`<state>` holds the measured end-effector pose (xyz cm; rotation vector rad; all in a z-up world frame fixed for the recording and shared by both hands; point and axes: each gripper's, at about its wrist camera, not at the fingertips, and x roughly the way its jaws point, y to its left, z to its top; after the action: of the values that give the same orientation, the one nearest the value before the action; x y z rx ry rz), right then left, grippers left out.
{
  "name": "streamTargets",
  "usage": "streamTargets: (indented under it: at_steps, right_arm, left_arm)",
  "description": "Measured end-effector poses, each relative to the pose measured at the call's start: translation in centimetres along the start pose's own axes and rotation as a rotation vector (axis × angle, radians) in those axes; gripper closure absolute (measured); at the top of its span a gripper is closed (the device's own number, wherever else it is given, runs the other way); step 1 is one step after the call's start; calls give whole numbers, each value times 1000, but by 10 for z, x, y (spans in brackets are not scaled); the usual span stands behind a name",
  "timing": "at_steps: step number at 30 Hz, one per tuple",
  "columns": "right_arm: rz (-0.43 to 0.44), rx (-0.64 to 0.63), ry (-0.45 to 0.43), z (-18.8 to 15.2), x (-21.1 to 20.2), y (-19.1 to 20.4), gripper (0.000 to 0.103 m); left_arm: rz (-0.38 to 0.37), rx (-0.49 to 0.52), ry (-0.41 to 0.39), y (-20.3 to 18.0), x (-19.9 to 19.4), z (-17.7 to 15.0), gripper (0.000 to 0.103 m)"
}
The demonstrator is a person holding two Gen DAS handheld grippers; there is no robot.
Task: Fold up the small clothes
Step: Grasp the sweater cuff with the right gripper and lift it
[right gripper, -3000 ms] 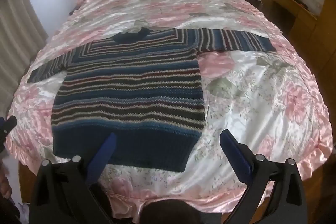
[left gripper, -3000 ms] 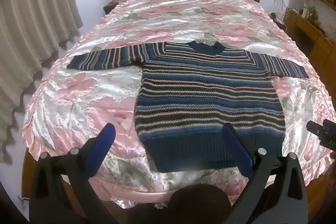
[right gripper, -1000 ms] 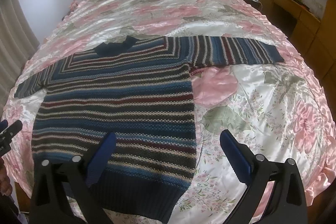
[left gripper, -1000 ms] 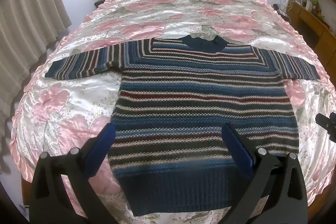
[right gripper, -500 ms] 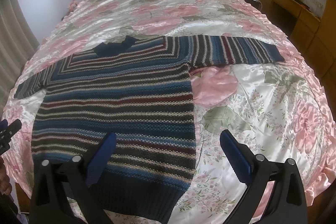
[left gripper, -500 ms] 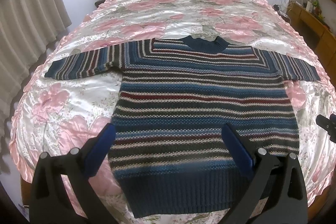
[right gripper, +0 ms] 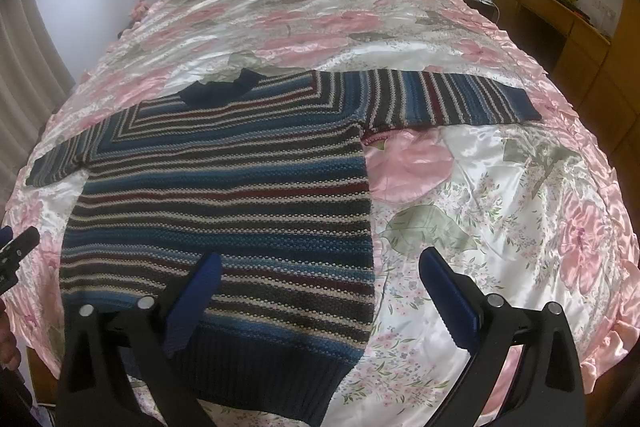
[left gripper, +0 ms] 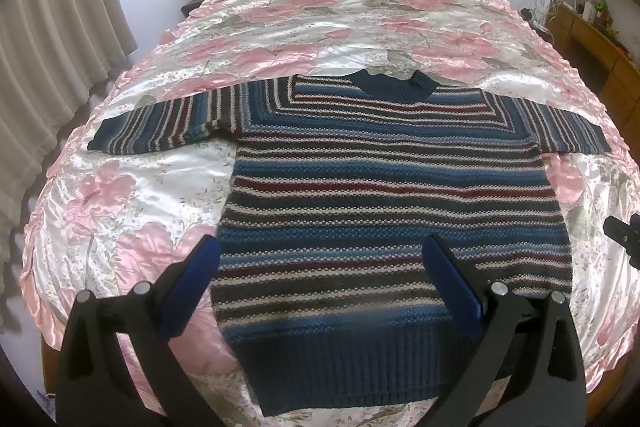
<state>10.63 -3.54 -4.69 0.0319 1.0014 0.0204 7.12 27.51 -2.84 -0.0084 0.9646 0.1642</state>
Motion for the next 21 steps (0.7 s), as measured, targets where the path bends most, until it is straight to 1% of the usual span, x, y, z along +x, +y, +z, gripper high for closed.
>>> streamTargets:
  at_steps: [10, 13, 14, 16, 18, 21]
  right_arm:
    - [12, 5, 1, 2, 1, 0, 4]
    - [31, 17, 27, 9, 10, -12, 4]
    - [25, 20, 32, 12, 14, -19, 4]
    - [-29, 37, 45, 27, 26, -46, 4]
    - [-75, 83, 53, 48, 41, -88, 4]
    - [-116, 152, 68, 77, 65, -147, 4]
  left_arm:
    - [2, 0, 1, 1, 1, -1, 3]
    - [0, -3, 11, -1, 7, 3, 3]
    - [-1, -6, 12, -3, 10, 5, 3]
    - [18, -2, 11, -12, 19, 17, 3]
    - [25, -5, 8, -22, 31, 32, 3]
    - [0, -13, 5, -46, 49, 58, 3]
